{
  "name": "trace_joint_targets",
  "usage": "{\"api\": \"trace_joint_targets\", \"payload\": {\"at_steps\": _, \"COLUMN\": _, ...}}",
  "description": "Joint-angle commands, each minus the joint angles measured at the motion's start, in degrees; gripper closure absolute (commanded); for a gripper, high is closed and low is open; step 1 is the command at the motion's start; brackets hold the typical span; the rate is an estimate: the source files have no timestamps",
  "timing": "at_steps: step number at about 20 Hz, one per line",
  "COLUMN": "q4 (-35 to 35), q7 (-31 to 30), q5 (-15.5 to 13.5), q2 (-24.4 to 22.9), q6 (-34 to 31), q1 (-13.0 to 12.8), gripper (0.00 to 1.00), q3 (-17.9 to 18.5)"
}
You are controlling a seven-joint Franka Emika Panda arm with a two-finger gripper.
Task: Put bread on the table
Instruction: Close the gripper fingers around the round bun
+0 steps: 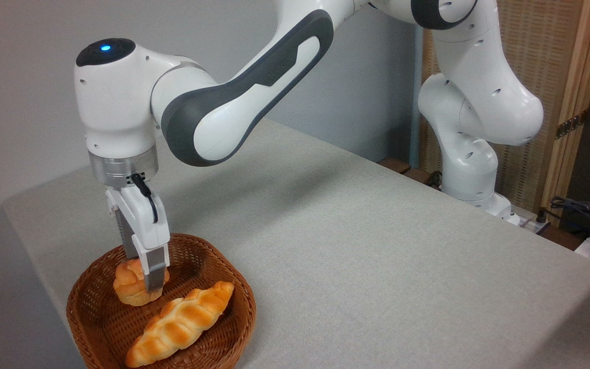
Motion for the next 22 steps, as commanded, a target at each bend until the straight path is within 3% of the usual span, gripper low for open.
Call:
{"api": "trace_joint_targets", "payload": {"at_steps": 1, "q4": -1.3, "q7": -0.4, "q5": -0.3, "q2": -0.4, "q6": 1.5, "q1": 0.2, "gripper": 0.08, "q3": -0.2}}
{"api": "trace_joint_targets", "payload": {"at_steps": 2, "q4": -1.3, "q7": -0.3, "q5": -0.3, "q2": -0.4, "q6": 2.3, "q1": 0.2, "gripper": 0.16, "q3": -0.2}}
{"api": "trace_joint_targets", "payload": {"at_steps": 4, "q4": -1.6, "q7": 0.1, "q5": -0.2, "q2": -0.3, "q6": 3.7, "q1": 0.2, "gripper": 0.44, "q3": -0.2}}
{"api": "trace_joint_targets", "payload": {"at_steps": 8, "q4": -1.6, "q7": 0.8, "q5": -0.1, "q2": -0.3, "q6": 3.8, "q1": 0.2, "gripper": 0.6, "q3": -0.2}}
{"api": "trace_joint_targets", "payload": {"at_steps": 17, "q4": -1.6, "q7": 1.1, "q5": 0.0, "q2": -0.2, "q6": 3.8, "q1": 0.2, "gripper": 0.65, "q3": -0.2}}
{"api": "trace_joint_targets", "payload": {"at_steps": 22, "q4": -0.7, "q7": 0.8, "q5": 0.0, "q2": -1.3, "q6": 3.1, "q1": 0.3, "gripper": 0.62, "q3": 0.1}}
